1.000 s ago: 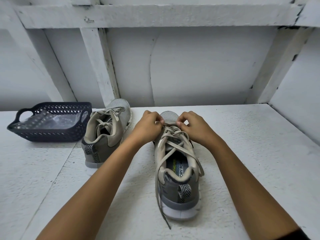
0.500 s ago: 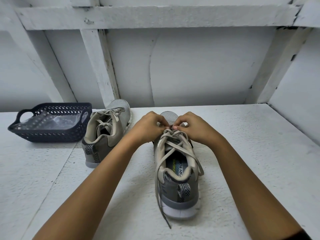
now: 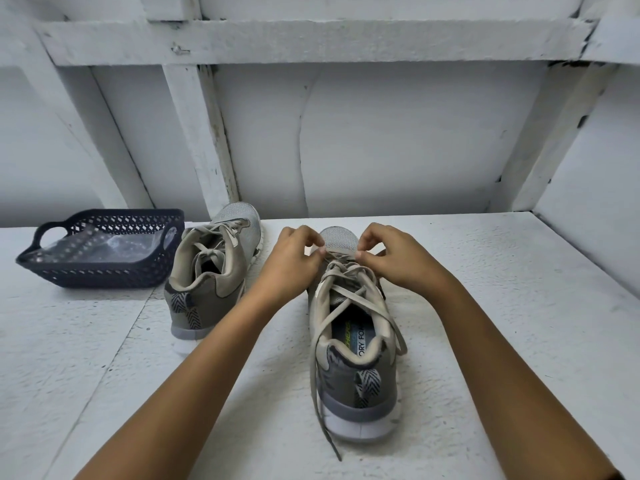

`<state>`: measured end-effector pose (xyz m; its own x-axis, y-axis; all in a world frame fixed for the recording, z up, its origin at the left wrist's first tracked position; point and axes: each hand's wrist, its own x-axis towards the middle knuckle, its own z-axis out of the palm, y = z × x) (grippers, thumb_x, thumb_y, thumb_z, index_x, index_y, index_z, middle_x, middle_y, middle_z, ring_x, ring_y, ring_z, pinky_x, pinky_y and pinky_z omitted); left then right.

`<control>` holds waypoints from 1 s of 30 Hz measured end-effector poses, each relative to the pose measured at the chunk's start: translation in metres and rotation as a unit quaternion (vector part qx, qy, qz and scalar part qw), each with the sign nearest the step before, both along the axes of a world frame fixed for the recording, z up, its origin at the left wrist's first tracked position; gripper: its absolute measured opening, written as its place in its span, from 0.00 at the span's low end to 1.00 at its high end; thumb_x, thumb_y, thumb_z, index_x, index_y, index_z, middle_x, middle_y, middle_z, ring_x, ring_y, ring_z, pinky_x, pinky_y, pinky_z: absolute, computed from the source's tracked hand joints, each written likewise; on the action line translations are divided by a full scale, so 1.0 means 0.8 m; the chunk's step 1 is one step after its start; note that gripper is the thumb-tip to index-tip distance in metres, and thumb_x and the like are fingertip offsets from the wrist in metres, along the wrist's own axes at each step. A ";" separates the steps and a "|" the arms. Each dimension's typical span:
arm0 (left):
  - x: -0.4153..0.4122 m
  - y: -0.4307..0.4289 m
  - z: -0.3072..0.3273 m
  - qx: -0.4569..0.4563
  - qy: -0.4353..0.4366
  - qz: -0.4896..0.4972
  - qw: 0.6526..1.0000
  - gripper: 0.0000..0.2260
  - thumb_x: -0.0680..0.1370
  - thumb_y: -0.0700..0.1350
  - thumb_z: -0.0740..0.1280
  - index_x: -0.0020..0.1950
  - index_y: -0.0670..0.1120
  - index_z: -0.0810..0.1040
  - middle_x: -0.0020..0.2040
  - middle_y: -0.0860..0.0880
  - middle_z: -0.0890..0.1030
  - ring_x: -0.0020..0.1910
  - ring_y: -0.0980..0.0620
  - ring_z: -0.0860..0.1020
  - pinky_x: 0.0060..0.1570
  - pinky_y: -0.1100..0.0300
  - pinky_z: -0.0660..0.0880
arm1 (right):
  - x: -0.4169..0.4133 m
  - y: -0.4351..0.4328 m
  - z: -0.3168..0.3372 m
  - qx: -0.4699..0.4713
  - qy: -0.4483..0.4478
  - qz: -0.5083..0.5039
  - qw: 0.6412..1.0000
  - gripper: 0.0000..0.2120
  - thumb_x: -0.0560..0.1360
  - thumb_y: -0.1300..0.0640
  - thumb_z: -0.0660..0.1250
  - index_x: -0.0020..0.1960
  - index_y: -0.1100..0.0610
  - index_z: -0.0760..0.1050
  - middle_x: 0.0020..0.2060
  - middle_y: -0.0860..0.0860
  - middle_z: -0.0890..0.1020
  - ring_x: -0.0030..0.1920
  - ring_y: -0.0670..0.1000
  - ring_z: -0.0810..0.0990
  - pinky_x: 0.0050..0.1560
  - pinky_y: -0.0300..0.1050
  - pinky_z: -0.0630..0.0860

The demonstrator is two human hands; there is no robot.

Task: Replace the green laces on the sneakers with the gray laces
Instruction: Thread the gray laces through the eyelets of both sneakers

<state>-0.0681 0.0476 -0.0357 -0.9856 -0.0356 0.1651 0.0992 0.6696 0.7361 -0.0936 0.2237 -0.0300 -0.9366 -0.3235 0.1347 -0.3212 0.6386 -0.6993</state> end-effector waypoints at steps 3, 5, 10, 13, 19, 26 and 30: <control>0.001 -0.003 0.009 -0.015 -0.014 -0.031 0.999 0.02 0.77 0.46 0.66 0.47 0.50 0.78 0.53 0.47 0.75 0.50 0.48 0.78 0.50 0.59 0.71 | 0.002 0.002 0.007 0.009 -0.020 0.024 0.999 0.02 0.75 0.52 0.69 0.43 0.48 0.79 0.44 0.45 0.75 0.46 0.49 0.78 0.54 0.51 0.77; 0.004 -0.002 0.016 -0.036 -0.036 -0.050 0.997 0.07 0.77 0.47 0.67 0.47 0.46 0.82 0.51 0.45 0.80 0.49 0.47 0.79 0.51 0.55 0.75 | 0.003 0.001 0.010 0.042 -0.025 0.036 0.998 0.05 0.75 0.53 0.68 0.47 0.51 0.83 0.40 0.40 0.74 0.49 0.47 0.77 0.57 0.48 0.75; 0.008 0.000 0.029 -0.040 -0.079 -0.061 0.994 0.06 0.76 0.45 0.68 0.42 0.45 0.82 0.35 0.49 0.79 0.30 0.54 0.73 0.23 0.69 0.65 | 0.008 -0.003 0.018 0.062 -0.051 0.034 0.996 0.04 0.74 0.55 0.70 0.41 0.49 0.82 0.42 0.44 0.79 0.47 0.49 0.81 0.49 0.46 0.77; 0.007 0.006 0.029 -0.014 -0.093 -0.044 0.995 0.05 0.75 0.41 0.67 0.39 0.45 0.79 0.32 0.50 0.76 0.31 0.53 0.73 0.30 0.66 0.70 | 0.011 -0.012 0.018 0.094 -0.044 0.026 0.994 0.07 0.74 0.58 0.69 0.38 0.50 0.76 0.41 0.46 0.77 0.43 0.50 0.79 0.36 0.39 0.73; 0.020 0.014 0.014 0.111 -0.071 0.047 0.990 0.10 0.76 0.38 0.62 0.34 0.43 0.75 0.29 0.47 0.72 0.26 0.54 0.66 0.21 0.68 0.61 | 0.016 -0.006 0.002 -0.052 -0.054 -0.079 0.994 0.06 0.72 0.58 0.67 0.38 0.59 0.75 0.37 0.52 0.79 0.39 0.52 0.77 0.42 0.45 0.76; 0.026 0.013 0.001 0.198 -0.037 0.065 0.977 0.05 0.76 0.41 0.66 0.41 0.49 0.74 0.42 0.51 0.76 0.34 0.54 0.72 0.34 0.65 0.70 | 0.030 0.001 -0.008 -0.091 -0.011 -0.080 0.993 0.04 0.74 0.58 0.67 0.42 0.52 0.73 0.42 0.47 0.78 0.42 0.49 0.78 0.44 0.44 0.75; 0.022 0.000 0.013 0.135 -0.073 -0.025 0.988 0.05 0.76 0.44 0.68 0.46 0.46 0.83 0.43 0.47 0.82 0.41 0.52 0.76 0.51 0.54 0.76 | 0.030 0.000 0.005 -0.020 -0.014 -0.029 0.999 0.07 0.76 0.55 0.67 0.50 0.54 0.82 0.45 0.46 0.79 0.47 0.48 0.80 0.48 0.43 0.75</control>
<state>-0.0508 0.0478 -0.0255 -0.9999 -0.0105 0.0121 0.0062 0.4434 0.8963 -0.0699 0.2239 -0.0256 -0.9570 -0.2643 0.1192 -0.2644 0.6271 -0.7326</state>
